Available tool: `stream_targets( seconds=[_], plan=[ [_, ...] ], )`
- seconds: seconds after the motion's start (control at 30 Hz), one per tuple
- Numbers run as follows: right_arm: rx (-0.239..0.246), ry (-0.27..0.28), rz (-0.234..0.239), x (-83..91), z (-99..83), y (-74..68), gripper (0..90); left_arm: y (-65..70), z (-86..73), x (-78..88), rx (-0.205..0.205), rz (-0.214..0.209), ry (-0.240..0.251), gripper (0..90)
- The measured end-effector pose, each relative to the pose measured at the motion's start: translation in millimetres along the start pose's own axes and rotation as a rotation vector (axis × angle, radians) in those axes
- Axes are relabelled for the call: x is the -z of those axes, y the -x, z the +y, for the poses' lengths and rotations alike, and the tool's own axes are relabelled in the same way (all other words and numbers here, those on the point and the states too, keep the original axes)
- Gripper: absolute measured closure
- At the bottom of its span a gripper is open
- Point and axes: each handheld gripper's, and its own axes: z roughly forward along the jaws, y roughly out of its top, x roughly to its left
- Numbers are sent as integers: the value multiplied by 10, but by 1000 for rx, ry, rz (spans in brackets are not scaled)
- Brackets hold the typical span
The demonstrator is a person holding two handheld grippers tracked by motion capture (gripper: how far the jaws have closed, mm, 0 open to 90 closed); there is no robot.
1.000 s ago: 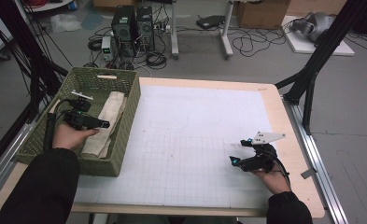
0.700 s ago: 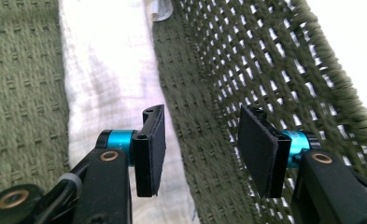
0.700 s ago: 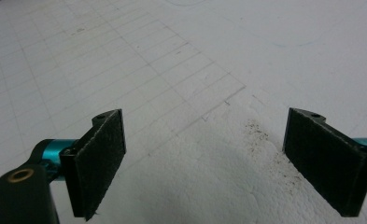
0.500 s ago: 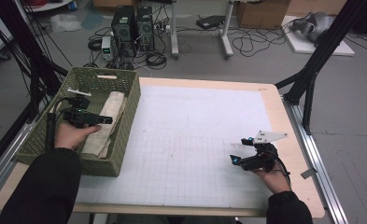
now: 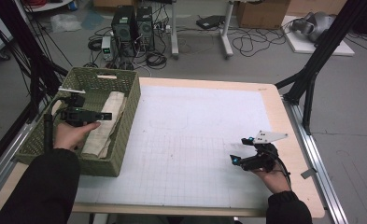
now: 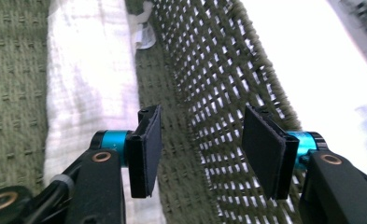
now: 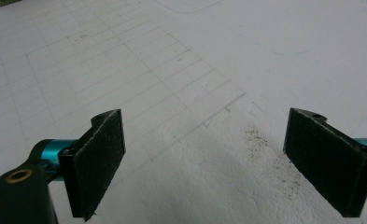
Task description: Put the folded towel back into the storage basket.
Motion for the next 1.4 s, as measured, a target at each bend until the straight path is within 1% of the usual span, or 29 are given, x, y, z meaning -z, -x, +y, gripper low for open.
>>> stream_targets(
  seconds=[0.07,0.1,0.17,0.23,0.33,0.37,0.43,0.47,0.53,0.57,0.63,0.67,0.77,0.9,0.93,1.03,1.13,1.2,1.27,1.3,1.4],
  plan=[
    [-2,1,-1,-1,1,-1,120,3,-5,23,10,-25,22,469],
    [-3,-1,1,-2,2,-4,120,6,-7,35,21,-45,40,468],
    [-4,-1,5,-8,7,-6,120,16,-4,49,24,-59,56,468],
    [-3,0,7,-7,12,-12,119,22,-5,62,35,-83,86,463],
    [-4,3,10,1,10,-1,119,44,-2,66,45,-109,109,457],
    [-12,3,8,5,10,-3,119,55,0,71,42,-121,121,452],
    [-10,8,7,11,10,-2,119,82,5,78,55,-153,151,453],
    [-9,7,7,14,11,-1,119,89,9,77,57,-168,158,453],
    [-7,10,6,16,11,-1,119,109,11,71,53,-179,159,453],
    [-6,10,7,19,12,0,119,112,11,65,57,-193,159,456],
    [-8,13,7,22,12,1,119,123,10,61,44,-196,163,457],
    [-10,15,8,22,12,1,119,128,9,57,49,-211,167,462],
    [-8,11,8,20,13,1,119,143,12,64,45,-235,184,462],
    [-5,11,11,13,17,-2,119,172,17,71,39,-249,202,467],
    [-6,12,12,12,17,-2,119,183,19,73,39,-258,210,468],
    [-13,8,11,13,16,-1,119,219,28,78,31,-268,228,468],
    [-7,9,12,10,17,0,119,258,34,69,25,-274,234,472],
    [-4,6,12,6,17,-1,119,290,36,68,13,-268,251,475],
    [-3,7,13,6,17,-1,119,312,45,55,17,-277,244,475],
    [-5,7,13,7,17,-1,119,326,48,49,13,-274,245,474],
    [-5,8,14,8,17,1,119,370,65,34,9,-283,244,470]
  ],
)
